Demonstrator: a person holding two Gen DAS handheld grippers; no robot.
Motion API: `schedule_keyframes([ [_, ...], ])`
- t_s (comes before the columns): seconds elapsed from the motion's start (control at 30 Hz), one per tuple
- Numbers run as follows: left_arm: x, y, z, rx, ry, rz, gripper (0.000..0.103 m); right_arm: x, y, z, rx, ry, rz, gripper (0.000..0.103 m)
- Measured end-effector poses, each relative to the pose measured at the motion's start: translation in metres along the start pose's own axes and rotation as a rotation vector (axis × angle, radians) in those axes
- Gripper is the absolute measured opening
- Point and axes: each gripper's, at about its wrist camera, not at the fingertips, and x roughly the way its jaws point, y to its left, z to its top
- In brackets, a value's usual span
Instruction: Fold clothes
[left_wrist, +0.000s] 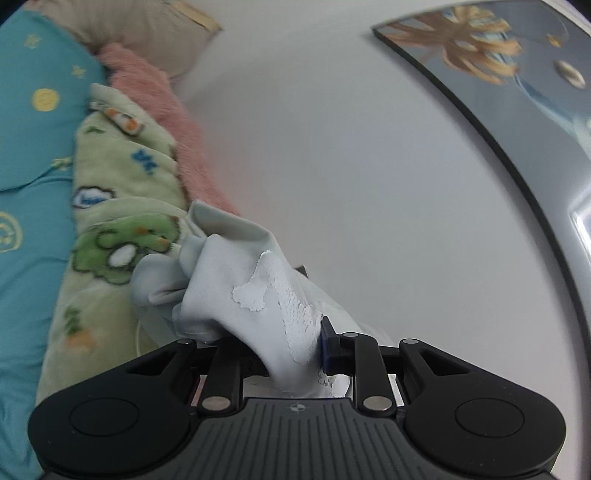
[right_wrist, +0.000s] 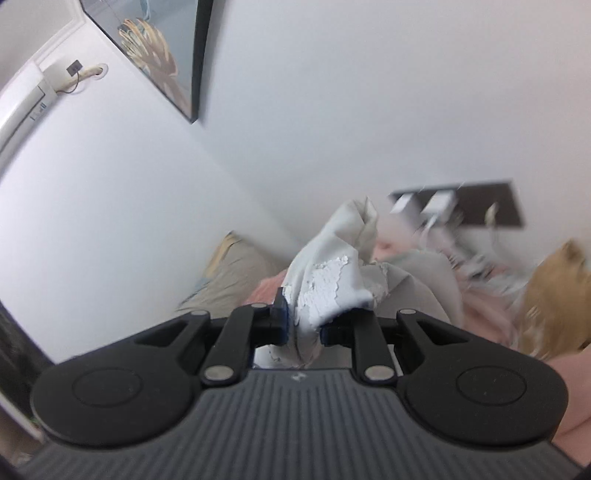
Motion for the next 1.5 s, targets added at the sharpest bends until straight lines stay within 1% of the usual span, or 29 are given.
schedule_keyframes([
  [0.07,0.019,0.018,-0.024,0.051,0.05,0.028,0.025,0.0,-0.021,-0.019,-0.063,0.0,-0.06,0.018],
  [0.13,0.033,0.041,-0.053,0.109,0.117,0.088,0.025,0.002,-0.051,-0.048,-0.061,0.064,-0.126,0.018],
  [0.2,0.044,0.067,-0.08,0.154,0.185,0.15,0.025,0.003,-0.083,-0.078,-0.013,0.16,-0.181,0.019],
  [0.27,0.047,0.086,-0.104,0.21,0.221,0.188,0.026,0.0,-0.104,-0.101,0.017,0.21,-0.212,0.018],
  [0.3,0.045,0.088,-0.111,0.244,0.218,0.2,0.031,-0.002,-0.114,-0.112,0.031,0.234,-0.228,0.018],
  [0.33,0.043,0.087,-0.116,0.274,0.206,0.209,0.038,-0.006,-0.115,-0.116,0.025,0.23,-0.227,0.019],
  [0.4,0.038,0.083,-0.123,0.323,0.191,0.231,0.043,-0.013,-0.115,-0.12,0.018,0.222,-0.235,0.021],
  [0.43,0.036,0.079,-0.123,0.333,0.193,0.247,0.05,-0.017,-0.113,-0.119,0.016,0.219,-0.245,0.022],
  [0.47,0.033,0.074,-0.123,0.347,0.193,0.262,0.054,-0.021,-0.108,-0.117,0.011,0.223,-0.249,0.022],
  [0.5,0.028,0.069,-0.124,0.364,0.188,0.275,0.063,-0.025,-0.104,-0.115,0.006,0.227,-0.253,0.023],
  [0.53,0.02,0.065,-0.124,0.383,0.176,0.283,0.073,-0.029,-0.1,-0.113,0.001,0.23,-0.256,0.025],
  [0.6,0.002,0.052,-0.124,0.423,0.143,0.3,0.084,-0.038,-0.091,-0.109,-0.009,0.238,-0.264,0.036],
  [0.63,-0.01,0.042,-0.124,0.446,0.122,0.316,0.088,-0.042,-0.086,-0.107,-0.015,0.242,-0.268,0.057],
  [0.67,-0.021,0.032,-0.124,0.469,0.1,0.333,0.091,-0.046,-0.082,-0.105,-0.02,0.245,-0.271,0.08],
  [0.7,-0.033,0.025,-0.125,0.492,0.076,0.347,0.096,-0.055,-0.075,-0.104,-0.037,0.22,-0.267,0.088],
  [0.73,-0.045,0.018,-0.127,0.514,0.053,0.354,0.1,-0.064,-0.069,-0.102,-0.055,0.197,-0.264,0.09],
  [0.83,-0.086,-0.005,-0.135,0.573,-0.01,0.359,0.103,-0.09,-0.044,-0.1,-0.139,0.175,-0.241,0.089],
  [1.0,-0.158,-0.045,-0.159,0.661,-0.128,0.367,0.103,-0.142,-0.004,-0.105,-0.254,0.128,-0.197,0.089],
  [1.17,-0.227,-0.075,-0.193,0.734,-0.214,0.356,0.103,-0.201,0.03,-0.121,-0.361,0.061,-0.155,0.089],
  [1.33,-0.283,-0.089,-0.229,0.784,-0.295,0.352,0.103,-0.246,0.046,-0.145,-0.422,0.02,-0.127,0.089],
  [1.4,-0.301,-0.089,-0.242,0.791,-0.329,0.358,0.103,-0.258,0.048,-0.155,-0.44,0.011,-0.122,0.089],
  [1.5,-0.322,-0.088,-0.26,0.799,-0.352,0.361,0.103,-0.271,0.052,-0.167,-0.469,0.001,-0.108,0.089],
])
